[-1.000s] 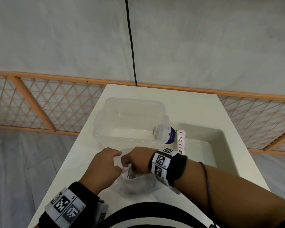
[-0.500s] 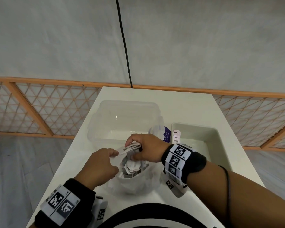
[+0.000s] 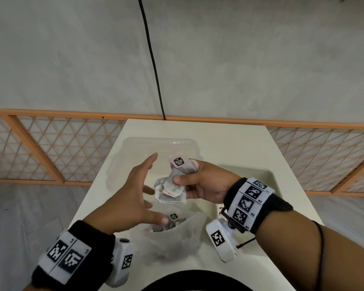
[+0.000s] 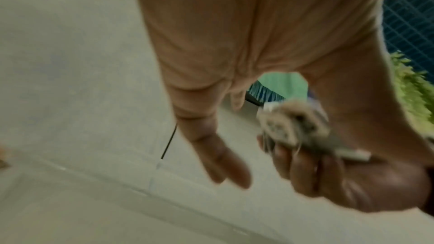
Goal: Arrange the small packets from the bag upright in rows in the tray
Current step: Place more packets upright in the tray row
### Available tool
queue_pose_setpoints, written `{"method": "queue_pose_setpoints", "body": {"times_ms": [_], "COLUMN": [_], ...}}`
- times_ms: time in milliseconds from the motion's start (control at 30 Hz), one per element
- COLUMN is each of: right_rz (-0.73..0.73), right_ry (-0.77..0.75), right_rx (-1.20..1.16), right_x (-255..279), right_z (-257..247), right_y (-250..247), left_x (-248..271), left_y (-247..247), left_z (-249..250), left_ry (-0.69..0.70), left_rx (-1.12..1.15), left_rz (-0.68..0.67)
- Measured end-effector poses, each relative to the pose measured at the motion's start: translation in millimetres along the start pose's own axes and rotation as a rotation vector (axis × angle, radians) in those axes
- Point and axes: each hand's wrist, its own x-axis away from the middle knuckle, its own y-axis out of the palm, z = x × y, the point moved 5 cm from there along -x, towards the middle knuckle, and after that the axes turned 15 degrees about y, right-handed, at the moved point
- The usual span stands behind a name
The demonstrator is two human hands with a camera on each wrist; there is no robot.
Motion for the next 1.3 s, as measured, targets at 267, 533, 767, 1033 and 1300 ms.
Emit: {"method": "queue_pose_setpoints", "body": {"times_ms": [267, 533, 767, 1033, 1300], "right_rz": [-0.110, -0.013, 0.084, 0.132, 0.388], "right_ry": [0.055, 0.071, 0.034, -0.113, -0.283], "right_rx": [-0.224, -0.316, -0.318, -0.101, 0.216], "right_x": [23.3, 39.4, 37.7, 46.4, 35.6], "right_z": [3.5, 6.5, 4.8, -14.6, -23.7], "right_y": [-12.6, -39.3, -66.6, -79.8, -89.7], "left_x": [-38.8, -63.7, -83.5, -105.4, -118.0], "left_y": [40.4, 62.1, 61.7, 66.6, 85.0], "left_z": [22.0, 21.3, 15.2, -0.2, 15.3], "left_ry": [0.268, 0.184, 0.045, -0.286, -0.277], "left_rx": [0.274, 0.570, 0.949, 1.006, 1.058], "left_rz": [-0.007, 0.049, 0.166, 0.202, 0.038]}}
